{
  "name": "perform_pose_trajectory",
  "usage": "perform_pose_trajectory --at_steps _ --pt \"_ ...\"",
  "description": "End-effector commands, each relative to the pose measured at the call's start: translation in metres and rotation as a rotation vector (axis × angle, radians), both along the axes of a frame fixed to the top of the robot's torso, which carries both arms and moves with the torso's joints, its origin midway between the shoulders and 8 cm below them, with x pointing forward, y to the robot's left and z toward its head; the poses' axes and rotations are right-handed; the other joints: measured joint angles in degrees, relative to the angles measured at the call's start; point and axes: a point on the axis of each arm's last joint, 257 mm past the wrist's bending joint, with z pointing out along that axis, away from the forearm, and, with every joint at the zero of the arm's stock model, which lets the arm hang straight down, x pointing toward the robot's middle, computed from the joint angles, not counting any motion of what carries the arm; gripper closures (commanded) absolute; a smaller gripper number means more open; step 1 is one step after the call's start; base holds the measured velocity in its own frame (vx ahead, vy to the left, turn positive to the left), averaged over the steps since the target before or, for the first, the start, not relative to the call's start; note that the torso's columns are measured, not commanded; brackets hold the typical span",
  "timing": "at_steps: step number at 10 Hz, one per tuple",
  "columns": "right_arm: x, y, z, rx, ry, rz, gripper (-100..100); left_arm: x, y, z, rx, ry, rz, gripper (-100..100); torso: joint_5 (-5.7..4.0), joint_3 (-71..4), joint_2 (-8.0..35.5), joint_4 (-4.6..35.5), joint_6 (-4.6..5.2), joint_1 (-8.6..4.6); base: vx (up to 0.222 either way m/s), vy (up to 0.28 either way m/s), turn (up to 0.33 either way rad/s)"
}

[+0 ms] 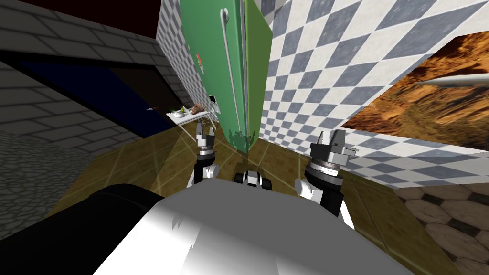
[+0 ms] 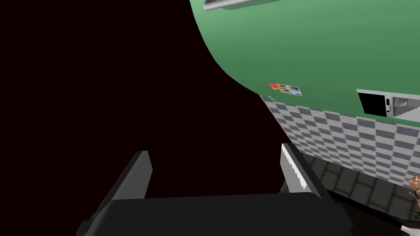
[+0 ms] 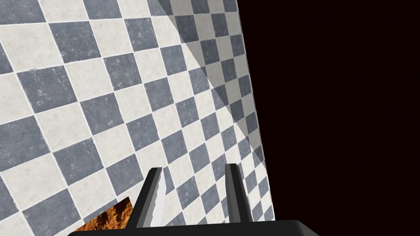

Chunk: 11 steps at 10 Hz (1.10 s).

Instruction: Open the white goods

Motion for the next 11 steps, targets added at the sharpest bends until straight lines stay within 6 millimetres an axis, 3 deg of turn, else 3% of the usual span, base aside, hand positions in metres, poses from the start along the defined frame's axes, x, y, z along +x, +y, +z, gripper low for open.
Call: perform_pose_trajectory --at_steps 1,11 --pt "0.0 0.0 0.0 0.0 0.0 0.0 0 0.007 0.002 -0.008 0.024 0.027 -0.024 -100 0.01 -0.1 0.0 0.0 0.0 0.03 0.103 -0.061 0.047" --pt "0.0 0.0 0.0 0.0 0.0 0.0 0 0.034 0.051 -0.062 -0.083 0.141 -0.028 -100 0.01 0.0 0.2 0.1 0.0 0.04 0.18 -0.097 0.077"
